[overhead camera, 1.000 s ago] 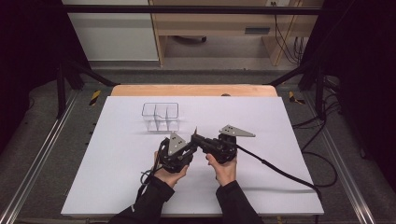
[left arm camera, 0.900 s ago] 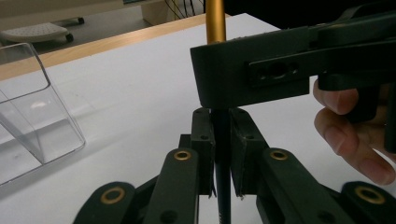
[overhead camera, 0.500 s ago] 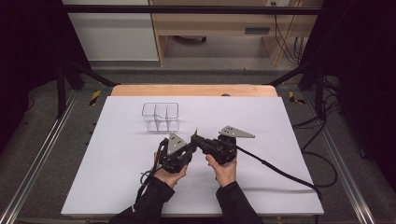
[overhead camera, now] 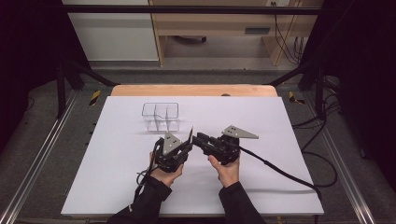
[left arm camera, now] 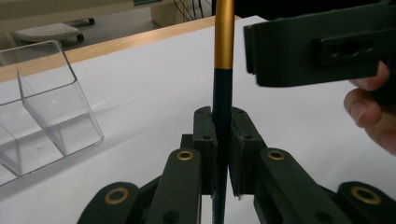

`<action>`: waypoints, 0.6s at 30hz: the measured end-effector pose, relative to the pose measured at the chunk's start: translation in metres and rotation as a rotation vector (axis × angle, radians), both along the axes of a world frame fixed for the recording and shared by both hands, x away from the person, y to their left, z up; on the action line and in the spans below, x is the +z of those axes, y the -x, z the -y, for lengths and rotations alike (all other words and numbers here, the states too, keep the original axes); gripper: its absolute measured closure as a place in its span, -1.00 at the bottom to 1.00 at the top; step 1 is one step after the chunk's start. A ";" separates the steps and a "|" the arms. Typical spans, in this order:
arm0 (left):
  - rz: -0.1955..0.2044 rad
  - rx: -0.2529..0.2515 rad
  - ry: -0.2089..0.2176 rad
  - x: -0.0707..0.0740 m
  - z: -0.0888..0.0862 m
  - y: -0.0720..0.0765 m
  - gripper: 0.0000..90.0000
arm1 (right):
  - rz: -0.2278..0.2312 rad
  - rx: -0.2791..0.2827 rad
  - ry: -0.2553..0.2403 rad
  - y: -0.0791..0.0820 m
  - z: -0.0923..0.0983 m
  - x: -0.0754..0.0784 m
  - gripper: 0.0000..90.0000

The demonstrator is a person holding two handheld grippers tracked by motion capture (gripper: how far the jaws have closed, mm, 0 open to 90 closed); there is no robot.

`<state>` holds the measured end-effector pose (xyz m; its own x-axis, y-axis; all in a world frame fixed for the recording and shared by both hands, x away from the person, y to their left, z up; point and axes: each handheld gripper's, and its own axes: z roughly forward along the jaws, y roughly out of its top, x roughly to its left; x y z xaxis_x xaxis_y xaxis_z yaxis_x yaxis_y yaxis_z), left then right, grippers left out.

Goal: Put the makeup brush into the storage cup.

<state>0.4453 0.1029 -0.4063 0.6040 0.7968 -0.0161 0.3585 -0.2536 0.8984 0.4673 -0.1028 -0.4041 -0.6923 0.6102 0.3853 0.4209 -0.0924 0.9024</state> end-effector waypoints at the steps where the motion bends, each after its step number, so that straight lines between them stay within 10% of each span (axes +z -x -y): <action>1: 0.001 0.002 0.001 0.000 -0.001 0.000 0.82 | 0.005 -0.003 0.005 0.000 0.002 0.000 0.42; 18: 0.017 0.036 0.034 0.006 -0.023 0.001 0.82 | 0.050 -0.045 0.173 -0.002 0.014 0.002 -0.19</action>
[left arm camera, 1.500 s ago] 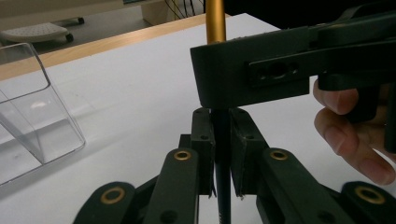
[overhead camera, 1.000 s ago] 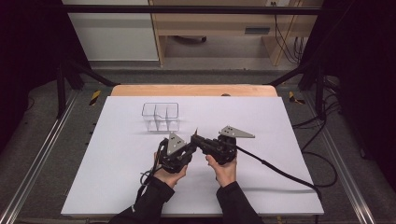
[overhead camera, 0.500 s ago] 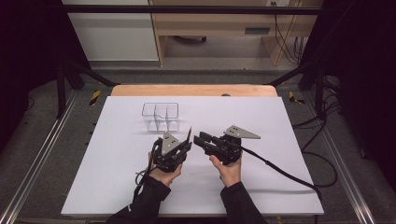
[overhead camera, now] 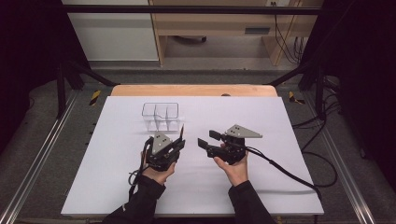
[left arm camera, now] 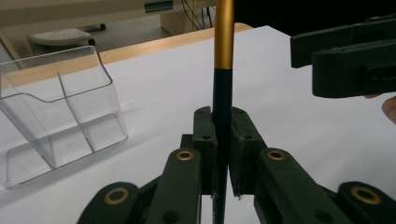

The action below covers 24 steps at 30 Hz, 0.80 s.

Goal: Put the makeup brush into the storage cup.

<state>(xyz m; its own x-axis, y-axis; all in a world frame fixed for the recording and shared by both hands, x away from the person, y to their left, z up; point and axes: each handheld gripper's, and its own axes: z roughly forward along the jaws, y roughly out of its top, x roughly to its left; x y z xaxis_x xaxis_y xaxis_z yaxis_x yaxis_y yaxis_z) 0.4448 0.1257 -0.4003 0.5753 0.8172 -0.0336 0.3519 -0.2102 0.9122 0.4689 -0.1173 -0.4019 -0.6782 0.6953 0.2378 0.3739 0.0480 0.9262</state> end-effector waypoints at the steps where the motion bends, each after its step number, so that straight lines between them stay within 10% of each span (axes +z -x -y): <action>1: 0.001 0.002 0.002 0.000 -0.001 0.000 0.82 | 0.003 -0.004 0.014 0.000 0.000 0.000 -0.23; 24: 0.015 0.036 0.024 0.008 -0.028 0.002 0.82 | -0.028 -0.074 0.101 0.005 0.042 -0.008 -0.68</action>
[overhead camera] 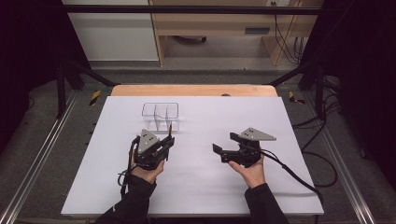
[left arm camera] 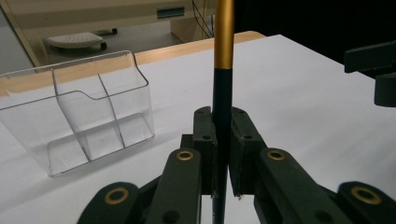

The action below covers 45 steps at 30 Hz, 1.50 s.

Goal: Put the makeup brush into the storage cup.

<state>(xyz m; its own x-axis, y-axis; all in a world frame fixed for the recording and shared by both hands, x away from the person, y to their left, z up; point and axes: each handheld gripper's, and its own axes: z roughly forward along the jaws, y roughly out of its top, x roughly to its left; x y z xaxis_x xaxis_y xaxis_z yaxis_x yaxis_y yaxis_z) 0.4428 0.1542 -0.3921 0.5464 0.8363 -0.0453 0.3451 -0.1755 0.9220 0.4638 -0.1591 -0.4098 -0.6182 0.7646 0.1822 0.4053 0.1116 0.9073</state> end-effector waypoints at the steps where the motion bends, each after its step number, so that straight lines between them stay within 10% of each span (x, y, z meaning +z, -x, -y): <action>1: 0.001 0.002 0.003 0.001 -0.001 0.000 0.82 | 0.000 -0.003 0.015 0.000 0.001 0.000 -0.70; 45: 0.069 0.083 0.022 0.030 -0.041 -0.037 0.82 | -0.028 -0.122 0.073 0.008 0.064 -0.017 -0.82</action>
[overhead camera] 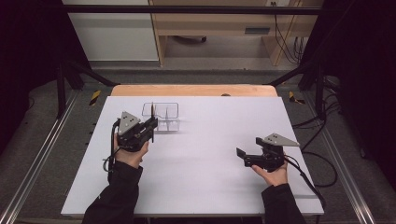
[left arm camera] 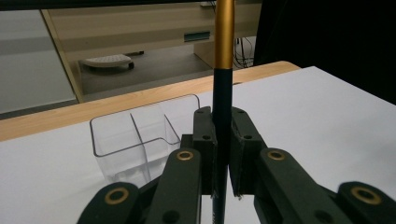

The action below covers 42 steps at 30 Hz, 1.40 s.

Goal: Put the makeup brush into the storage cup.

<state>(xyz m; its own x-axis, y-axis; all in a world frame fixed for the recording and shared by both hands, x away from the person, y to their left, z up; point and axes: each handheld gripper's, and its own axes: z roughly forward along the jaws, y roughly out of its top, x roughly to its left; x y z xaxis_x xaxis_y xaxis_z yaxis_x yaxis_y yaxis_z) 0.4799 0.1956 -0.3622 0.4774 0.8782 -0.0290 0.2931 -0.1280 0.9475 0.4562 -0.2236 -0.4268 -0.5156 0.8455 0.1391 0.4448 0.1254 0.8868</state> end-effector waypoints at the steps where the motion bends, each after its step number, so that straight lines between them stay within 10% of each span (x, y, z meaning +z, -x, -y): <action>1: -0.002 0.001 0.002 0.001 -0.001 -0.002 0.82 | -0.001 -0.002 -0.001 0.000 0.000 0.000 -0.82; 42: 0.038 0.006 -0.004 0.026 -0.016 -0.059 0.82 | 0.003 -0.057 0.034 0.002 0.008 0.003 -0.97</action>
<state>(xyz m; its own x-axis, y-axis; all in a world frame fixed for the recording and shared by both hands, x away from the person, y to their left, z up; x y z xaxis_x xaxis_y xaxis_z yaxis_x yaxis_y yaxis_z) 0.5387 0.2118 -0.3362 0.4732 0.8809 -0.0077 0.2579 -0.1301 0.9574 0.4547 -0.2312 -0.4235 -0.4668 0.8777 0.1081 0.4497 0.1304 0.8836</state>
